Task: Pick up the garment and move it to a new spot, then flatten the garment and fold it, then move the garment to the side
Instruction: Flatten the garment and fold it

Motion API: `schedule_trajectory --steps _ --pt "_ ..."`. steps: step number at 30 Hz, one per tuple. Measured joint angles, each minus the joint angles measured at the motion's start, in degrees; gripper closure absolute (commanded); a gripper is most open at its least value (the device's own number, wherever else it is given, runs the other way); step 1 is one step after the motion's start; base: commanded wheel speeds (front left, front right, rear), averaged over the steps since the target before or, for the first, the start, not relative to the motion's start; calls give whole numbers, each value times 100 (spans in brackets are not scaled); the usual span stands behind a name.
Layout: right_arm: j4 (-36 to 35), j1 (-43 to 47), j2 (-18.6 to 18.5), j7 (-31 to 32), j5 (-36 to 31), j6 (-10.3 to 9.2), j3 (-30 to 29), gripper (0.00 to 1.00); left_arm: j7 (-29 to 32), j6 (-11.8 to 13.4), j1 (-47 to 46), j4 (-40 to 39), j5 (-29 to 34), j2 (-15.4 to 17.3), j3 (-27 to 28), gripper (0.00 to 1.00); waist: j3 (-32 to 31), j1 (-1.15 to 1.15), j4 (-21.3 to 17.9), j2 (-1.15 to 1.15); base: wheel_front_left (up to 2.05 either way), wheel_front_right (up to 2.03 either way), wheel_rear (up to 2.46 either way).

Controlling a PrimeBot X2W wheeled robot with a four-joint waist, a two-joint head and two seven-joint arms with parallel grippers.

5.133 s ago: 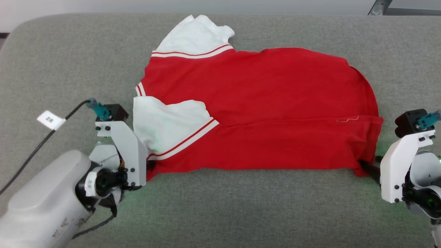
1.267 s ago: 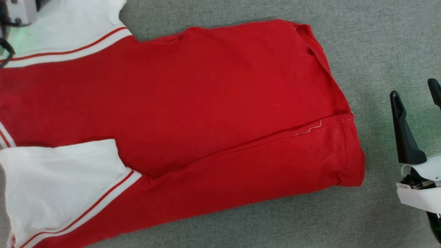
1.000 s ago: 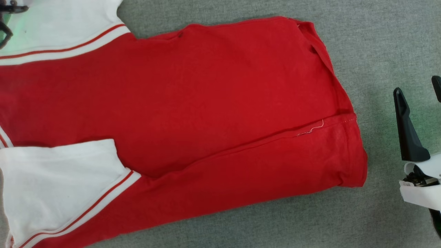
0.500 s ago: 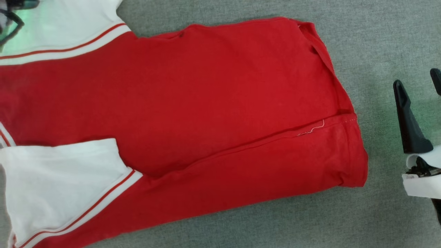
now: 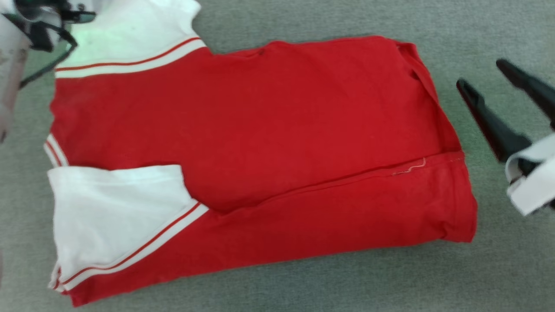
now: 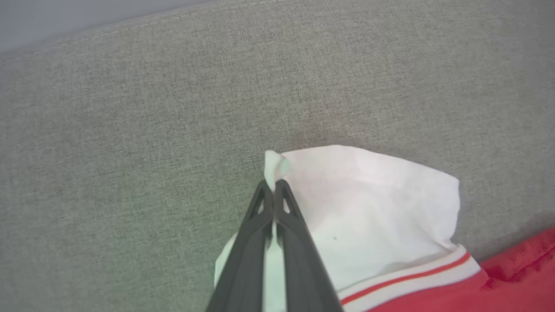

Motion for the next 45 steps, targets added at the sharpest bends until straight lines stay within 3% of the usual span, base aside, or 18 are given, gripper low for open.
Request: schedule_trajectory --steps 6,13,23,24,25,35,45 --pt "566 -995 -147 1347 73 -2 323 0 -81 -11 29 -38 -40 -242 -23 100 -78 0 265 0 0 0 0" --pt "1358 -1926 2 2821 123 -2 744 0 -230 -104 15 22 -55 -445 -33 100 -31 0 452 0 0 0 0" --pt "2335 -2941 101 4320 293 -2 1407 0 -364 -225 -67 249 -85 -612 -38 100 117 0 531 0 0 0 0" --pt "2396 -3012 99 4355 293 -2 1444 84 -378 -236 -70 270 -86 -638 -38 100 125 0 541 0 0 0 0" --pt "2451 -3083 90 4385 292 -2 1497 100 -388 -256 -70 292 -87 -666 -38 100 133 0 551 0 0 0 0" --pt "3100 -3251 146 3905 268 0 1112 100 -705 -409 -76 522 -188 -676 55 100 -1 0 653 0 0 0 0" --pt "2986 -2897 120 3353 677 0 1045 100 -1010 -592 -63 504 -339 -523 213 100 -438 0 758 0 0 0 0"
